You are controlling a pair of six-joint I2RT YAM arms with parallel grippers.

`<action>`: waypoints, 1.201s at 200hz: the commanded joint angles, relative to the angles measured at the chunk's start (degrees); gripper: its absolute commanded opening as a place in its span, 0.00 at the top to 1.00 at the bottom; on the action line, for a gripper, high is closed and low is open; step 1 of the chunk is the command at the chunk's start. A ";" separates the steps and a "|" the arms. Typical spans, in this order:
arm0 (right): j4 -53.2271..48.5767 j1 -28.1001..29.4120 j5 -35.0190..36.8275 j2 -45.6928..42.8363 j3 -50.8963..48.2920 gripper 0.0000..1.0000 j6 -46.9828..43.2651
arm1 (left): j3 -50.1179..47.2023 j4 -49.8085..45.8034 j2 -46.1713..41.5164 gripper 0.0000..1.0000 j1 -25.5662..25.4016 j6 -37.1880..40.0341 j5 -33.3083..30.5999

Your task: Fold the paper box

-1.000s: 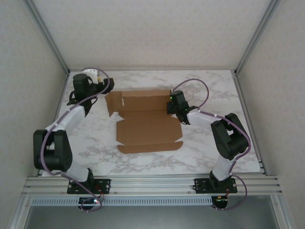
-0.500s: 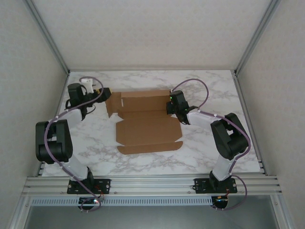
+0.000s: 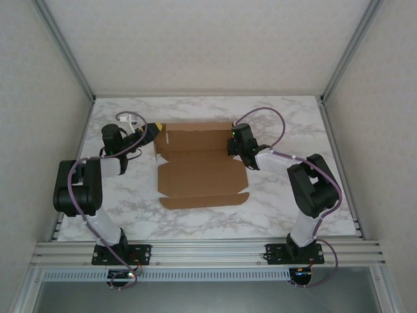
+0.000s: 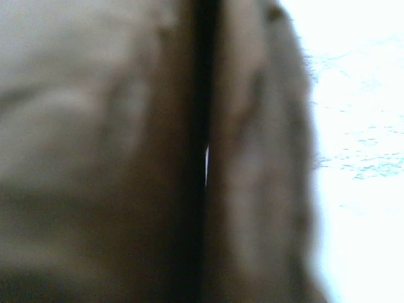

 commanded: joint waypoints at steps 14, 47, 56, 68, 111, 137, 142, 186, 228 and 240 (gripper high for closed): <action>-2.94 0.12 -0.51 2.70 0.04 1.00 2.81 | -2.03 0.66 -8.40 0.30 -3.11 0.26 -2.23; -2.90 0.12 -0.35 3.23 0.03 1.00 3.20 | -4.47 -0.34 -11.26 0.29 -7.21 1.18 -4.59; -3.07 0.16 -0.66 3.42 0.25 1.00 3.35 | -4.60 0.09 -10.92 0.30 -8.30 0.60 -4.28; -3.27 0.17 -0.70 3.48 0.39 1.00 3.31 | -5.13 1.12 -10.61 0.30 -9.50 -0.49 -4.13; -3.65 0.11 -0.38 3.43 0.48 1.00 3.16 | -7.01 -4.74 -12.03 0.31 -11.52 3.28 -8.33; -3.57 0.12 -0.02 3.08 0.17 1.00 2.92 | -10.27 -11.65 -17.82 0.32 -12.15 7.02 -19.70; -3.50 0.13 -0.05 3.08 0.13 1.00 2.80 | -11.25 -12.34 -18.99 0.32 -12.45 7.70 -21.57; -3.43 0.15 -0.55 3.24 0.39 1.00 2.60 | -13.48 -14.96 -24.58 0.31 -15.87 9.87 -29.91; -3.37 0.12 -0.76 2.82 0.04 1.00 2.29 | -9.80 -21.60 -31.26 0.29 -12.84 15.37 -35.89; -3.35 0.13 -0.85 2.73 -0.04 1.00 2.15 | -10.10 -20.79 -33.60 0.30 -10.51 15.58 -35.93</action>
